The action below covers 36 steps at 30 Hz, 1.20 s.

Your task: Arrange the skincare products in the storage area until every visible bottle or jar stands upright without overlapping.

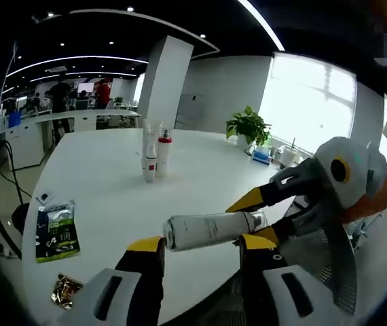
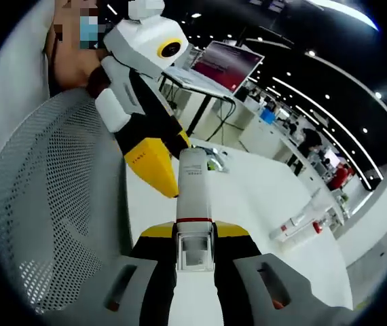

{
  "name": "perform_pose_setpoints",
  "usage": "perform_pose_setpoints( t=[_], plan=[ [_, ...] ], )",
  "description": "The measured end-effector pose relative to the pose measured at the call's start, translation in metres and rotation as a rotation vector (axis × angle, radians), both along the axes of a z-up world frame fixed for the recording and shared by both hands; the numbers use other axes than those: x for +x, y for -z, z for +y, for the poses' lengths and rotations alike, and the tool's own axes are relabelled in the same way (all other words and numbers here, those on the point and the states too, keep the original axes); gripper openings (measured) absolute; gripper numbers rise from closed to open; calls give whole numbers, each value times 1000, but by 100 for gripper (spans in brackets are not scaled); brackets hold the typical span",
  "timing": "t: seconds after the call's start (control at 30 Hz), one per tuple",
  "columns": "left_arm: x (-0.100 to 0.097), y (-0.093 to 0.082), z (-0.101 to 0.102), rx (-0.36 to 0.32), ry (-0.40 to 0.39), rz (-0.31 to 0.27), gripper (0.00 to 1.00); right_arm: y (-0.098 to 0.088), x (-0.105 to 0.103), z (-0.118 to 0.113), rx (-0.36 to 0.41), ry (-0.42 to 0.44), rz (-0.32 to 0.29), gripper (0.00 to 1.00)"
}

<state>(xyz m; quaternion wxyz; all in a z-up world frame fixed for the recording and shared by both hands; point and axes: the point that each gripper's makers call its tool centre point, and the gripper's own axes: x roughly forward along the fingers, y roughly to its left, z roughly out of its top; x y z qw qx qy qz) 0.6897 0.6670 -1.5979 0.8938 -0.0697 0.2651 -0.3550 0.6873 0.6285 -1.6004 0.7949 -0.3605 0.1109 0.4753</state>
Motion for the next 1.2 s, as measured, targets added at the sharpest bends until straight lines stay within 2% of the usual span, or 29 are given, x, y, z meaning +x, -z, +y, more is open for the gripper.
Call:
perform_pose_setpoints(
  t=[0.13, 0.23, 0.27, 0.3, 0.33, 0.43, 0.5, 0.53, 0.57, 0.6, 0.7, 0.8, 0.9, 1.0, 1.03, 1.1, 1.13, 1.2],
  plan=[
    [-2, -5, -6, -74, 6, 45, 47, -1, 1, -2, 8, 2, -2, 17],
    [-9, -6, -13, -159, 55, 140, 54, 2, 1, -6, -23, -15, -16, 17],
    [-8, -7, -13, -168, 53, 147, 55, 2, 1, -6, -20, -16, -16, 17],
    [-4, -7, -9, -160, 31, 123, 54, 1, 1, -5, -14, -21, -19, 17],
    [-2, -6, -8, -152, 27, 125, 53, -1, 0, -3, -8, -27, -27, 17],
    [-2, -5, -7, -182, 20, 164, 52, 0, -3, -1, -12, -53, -33, 17],
    [-4, -6, -11, -228, 42, 209, 53, 2, -1, -3, -24, -42, -27, 17],
    [-2, -7, -12, -279, 26, 238, 54, 2, 0, -3, -24, -38, -25, 17],
    [-1, -8, -12, -292, 28, 241, 53, 1, 0, -3, -18, -39, -29, 17],
    [-2, -5, -10, -307, 23, 285, 52, -1, -2, -1, -10, -47, -35, 17],
    [2, -3, -4, -298, 6, 283, 52, -1, -8, 4, -16, -78, -39, 17],
    [-3, -9, -8, -347, 28, 303, 49, -4, -15, 15, -18, -147, -71, 17],
    [-6, -9, -6, -311, 47, 285, 48, -4, -15, 13, -16, -145, -65, 17],
    [-6, -13, -4, -338, 49, 279, 42, -5, -13, 13, -6, -136, -61, 17],
    [-5, -13, -1, -337, 44, 279, 37, -5, -14, 13, 3, -138, -53, 17],
    [-10, -14, -1, -346, 56, 291, 33, -2, -14, 14, 22, -138, -4, 17],
    [-10, -16, -2, -353, 62, 287, 32, -3, -12, 14, 17, -136, -12, 17],
    [-11, -21, -5, -348, 70, 240, 31, -2, -11, 14, 28, -132, -1, 17]
  ],
)
